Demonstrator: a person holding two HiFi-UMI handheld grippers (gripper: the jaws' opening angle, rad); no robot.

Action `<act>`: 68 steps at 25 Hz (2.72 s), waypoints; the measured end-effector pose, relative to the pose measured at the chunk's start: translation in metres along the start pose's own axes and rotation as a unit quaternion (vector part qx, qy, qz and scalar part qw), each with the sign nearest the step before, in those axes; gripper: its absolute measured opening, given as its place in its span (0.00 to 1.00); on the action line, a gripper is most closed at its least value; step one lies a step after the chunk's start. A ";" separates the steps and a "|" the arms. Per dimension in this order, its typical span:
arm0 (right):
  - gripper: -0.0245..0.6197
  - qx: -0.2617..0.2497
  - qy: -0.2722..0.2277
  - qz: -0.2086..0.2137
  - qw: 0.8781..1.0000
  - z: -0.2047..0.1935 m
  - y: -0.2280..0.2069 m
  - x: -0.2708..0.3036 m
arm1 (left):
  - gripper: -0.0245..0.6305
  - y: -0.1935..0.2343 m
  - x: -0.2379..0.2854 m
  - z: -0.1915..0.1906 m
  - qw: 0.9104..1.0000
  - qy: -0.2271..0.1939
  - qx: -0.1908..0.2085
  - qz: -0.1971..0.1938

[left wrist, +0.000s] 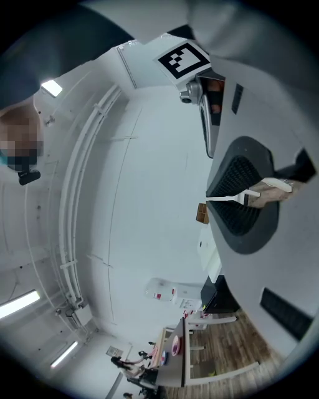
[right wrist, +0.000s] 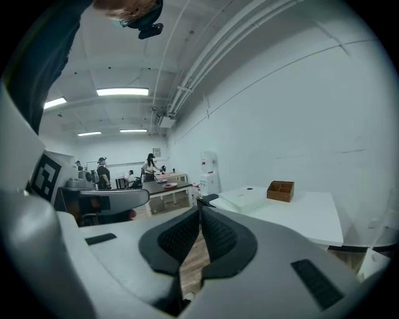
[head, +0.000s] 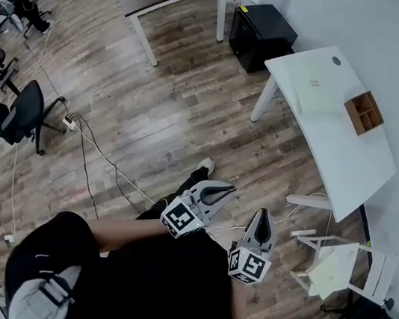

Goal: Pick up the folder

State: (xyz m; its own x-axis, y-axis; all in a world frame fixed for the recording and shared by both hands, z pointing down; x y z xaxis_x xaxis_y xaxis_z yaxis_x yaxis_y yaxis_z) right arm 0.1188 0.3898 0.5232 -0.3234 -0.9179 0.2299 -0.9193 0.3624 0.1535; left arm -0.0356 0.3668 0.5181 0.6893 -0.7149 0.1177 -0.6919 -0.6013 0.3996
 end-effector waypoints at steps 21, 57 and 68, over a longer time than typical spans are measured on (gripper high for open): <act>0.09 -0.059 0.034 -0.012 0.998 0.090 -0.005 0.252 | 0.08 0.199 0.123 0.127 0.997 -0.028 -0.056 -0.049; 0.09 0.019 0.085 -0.073 0.994 0.050 -0.181 0.446 | 0.08 0.351 0.367 0.158 0.996 0.052 -0.074 -0.021; 0.10 0.110 0.150 -0.095 0.978 -0.017 -0.272 0.482 | 0.27 0.398 0.507 0.124 0.984 0.174 -0.014 -0.024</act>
State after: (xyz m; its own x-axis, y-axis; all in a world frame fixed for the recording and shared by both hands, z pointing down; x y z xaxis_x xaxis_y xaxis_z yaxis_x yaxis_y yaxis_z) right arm 0.2168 -0.1487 0.6086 -0.0916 -0.8648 0.4936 -0.9931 0.1158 0.0186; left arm 0.0113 -0.2793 0.6239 0.7567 -0.5165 0.4007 -0.6533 -0.6182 0.4370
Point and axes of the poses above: the fingertips, and each gripper's own axes: x forward along the fingers, y to its left, z out of its top, the point moved 5 cm from there along -x, backward along the fingers, and after that the axes turned 15 degrees about -x, right-handed, at the moved point
